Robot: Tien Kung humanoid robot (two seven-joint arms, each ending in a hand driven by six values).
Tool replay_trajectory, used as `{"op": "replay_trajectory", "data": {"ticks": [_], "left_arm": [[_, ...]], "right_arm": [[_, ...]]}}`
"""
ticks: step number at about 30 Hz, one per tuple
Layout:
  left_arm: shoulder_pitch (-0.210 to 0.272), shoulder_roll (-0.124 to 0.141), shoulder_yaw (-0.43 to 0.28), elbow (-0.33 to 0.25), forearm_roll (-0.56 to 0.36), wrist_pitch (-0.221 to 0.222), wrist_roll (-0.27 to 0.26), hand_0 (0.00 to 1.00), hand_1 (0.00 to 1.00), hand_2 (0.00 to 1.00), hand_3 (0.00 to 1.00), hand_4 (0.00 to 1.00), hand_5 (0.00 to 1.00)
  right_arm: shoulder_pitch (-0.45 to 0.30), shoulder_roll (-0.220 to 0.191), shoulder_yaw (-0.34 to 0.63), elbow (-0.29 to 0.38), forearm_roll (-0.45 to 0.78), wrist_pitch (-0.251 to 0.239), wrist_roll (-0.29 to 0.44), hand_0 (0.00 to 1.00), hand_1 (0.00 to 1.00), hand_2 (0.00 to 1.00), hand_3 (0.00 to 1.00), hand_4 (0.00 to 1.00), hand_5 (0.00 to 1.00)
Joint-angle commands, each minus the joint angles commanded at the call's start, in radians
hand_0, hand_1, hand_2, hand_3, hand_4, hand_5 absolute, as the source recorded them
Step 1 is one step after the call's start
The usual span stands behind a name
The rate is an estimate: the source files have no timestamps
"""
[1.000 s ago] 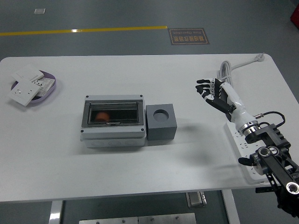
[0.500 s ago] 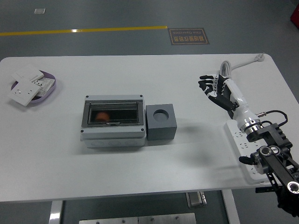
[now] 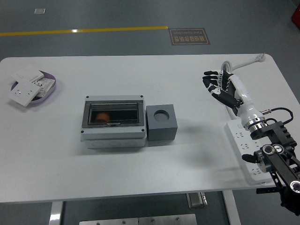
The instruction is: Pick up the cylinder from the cube,place it in the box,flap close box
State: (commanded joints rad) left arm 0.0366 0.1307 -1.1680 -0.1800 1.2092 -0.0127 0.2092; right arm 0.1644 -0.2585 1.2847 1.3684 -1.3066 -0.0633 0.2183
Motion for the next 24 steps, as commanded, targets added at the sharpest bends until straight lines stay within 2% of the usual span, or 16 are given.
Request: {"op": "replay_trajectory", "data": {"ticks": [6, 14, 24], "left_arm": [[-0.004, 0.003, -0.001, 0.0, 0.003, 0.0, -0.001, 0.6, 0.58, 0.59, 0.581, 0.64, 0.203], [0.01, -0.011, -0.005, 0.0, 0.005, -0.001, 0.001, 0.6, 0.58, 0.59, 0.582, 0.64, 0.204], [0.013, -0.014, -0.011, 0.0, 0.007, 0.001, 0.0, 0.601, 0.58, 0.59, 0.582, 0.641, 0.203]], "right_arm": [[0.003, 0.0, 0.015, 0.002, -0.009, -0.002, -0.001, 0.755, 0.667, 0.645, 0.657, 0.763, 0.396], [-0.006, 0.0, 0.03, 0.005, -0.002, 0.001, 0.003, 0.754, 0.665, 0.644, 0.656, 0.761, 0.392], [-0.006, 0.001, 0.03, 0.0, 0.001, 0.005, 0.007, 0.751, 0.663, 0.643, 0.652, 0.756, 0.371]]}}
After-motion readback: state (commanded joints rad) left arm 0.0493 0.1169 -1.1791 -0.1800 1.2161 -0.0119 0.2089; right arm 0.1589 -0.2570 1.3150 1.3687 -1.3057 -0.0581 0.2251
